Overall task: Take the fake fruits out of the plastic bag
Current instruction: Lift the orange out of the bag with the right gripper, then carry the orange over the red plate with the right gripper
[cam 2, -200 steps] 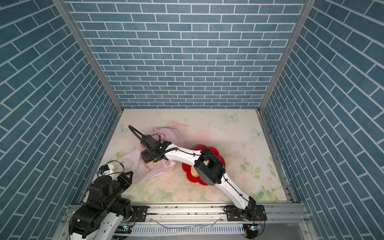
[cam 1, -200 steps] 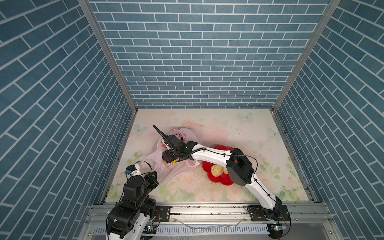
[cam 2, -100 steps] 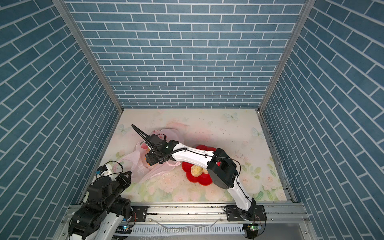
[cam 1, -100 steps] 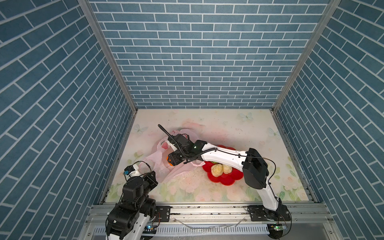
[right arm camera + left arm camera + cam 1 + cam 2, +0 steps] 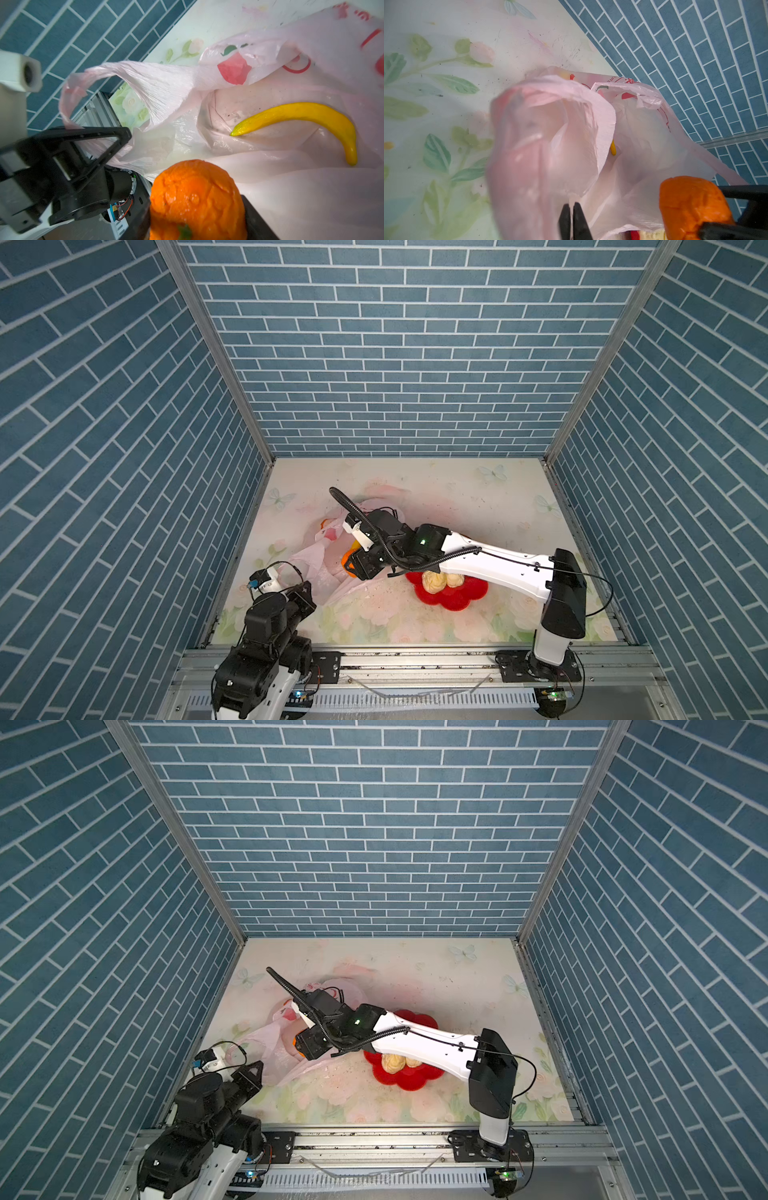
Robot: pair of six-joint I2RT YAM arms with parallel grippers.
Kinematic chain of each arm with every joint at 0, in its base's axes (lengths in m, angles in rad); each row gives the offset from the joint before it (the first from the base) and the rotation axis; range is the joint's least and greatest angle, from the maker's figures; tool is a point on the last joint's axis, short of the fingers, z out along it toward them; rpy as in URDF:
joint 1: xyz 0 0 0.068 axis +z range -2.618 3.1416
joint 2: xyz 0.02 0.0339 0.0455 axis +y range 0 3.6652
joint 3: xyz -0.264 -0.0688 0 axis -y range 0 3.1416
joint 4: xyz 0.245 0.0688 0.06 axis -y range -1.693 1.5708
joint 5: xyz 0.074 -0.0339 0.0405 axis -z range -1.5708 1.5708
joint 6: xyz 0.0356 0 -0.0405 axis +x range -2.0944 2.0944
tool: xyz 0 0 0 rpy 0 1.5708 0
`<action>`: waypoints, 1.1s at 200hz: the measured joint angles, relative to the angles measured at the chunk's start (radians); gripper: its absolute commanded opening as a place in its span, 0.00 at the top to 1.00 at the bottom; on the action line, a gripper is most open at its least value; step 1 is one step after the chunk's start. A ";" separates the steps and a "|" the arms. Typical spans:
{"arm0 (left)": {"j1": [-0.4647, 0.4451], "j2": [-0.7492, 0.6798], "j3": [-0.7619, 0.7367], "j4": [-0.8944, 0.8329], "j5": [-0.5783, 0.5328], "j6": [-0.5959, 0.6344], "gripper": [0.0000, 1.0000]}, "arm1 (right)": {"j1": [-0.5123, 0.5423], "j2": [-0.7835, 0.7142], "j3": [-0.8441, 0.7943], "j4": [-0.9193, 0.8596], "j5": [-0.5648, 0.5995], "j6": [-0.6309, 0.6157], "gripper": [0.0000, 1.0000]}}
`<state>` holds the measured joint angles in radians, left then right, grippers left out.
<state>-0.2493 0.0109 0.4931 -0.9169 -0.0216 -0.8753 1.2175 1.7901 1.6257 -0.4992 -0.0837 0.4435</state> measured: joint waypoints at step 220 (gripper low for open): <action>0.000 0.000 0.000 0.011 0.019 0.016 0.92 | -0.354 -0.370 -0.305 -0.061 0.298 -0.073 0.72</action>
<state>-0.2493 0.0109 0.4931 -0.9062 -0.0021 -0.8593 0.8639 1.4197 1.3205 -0.5598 0.2138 0.3706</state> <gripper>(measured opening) 0.077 0.576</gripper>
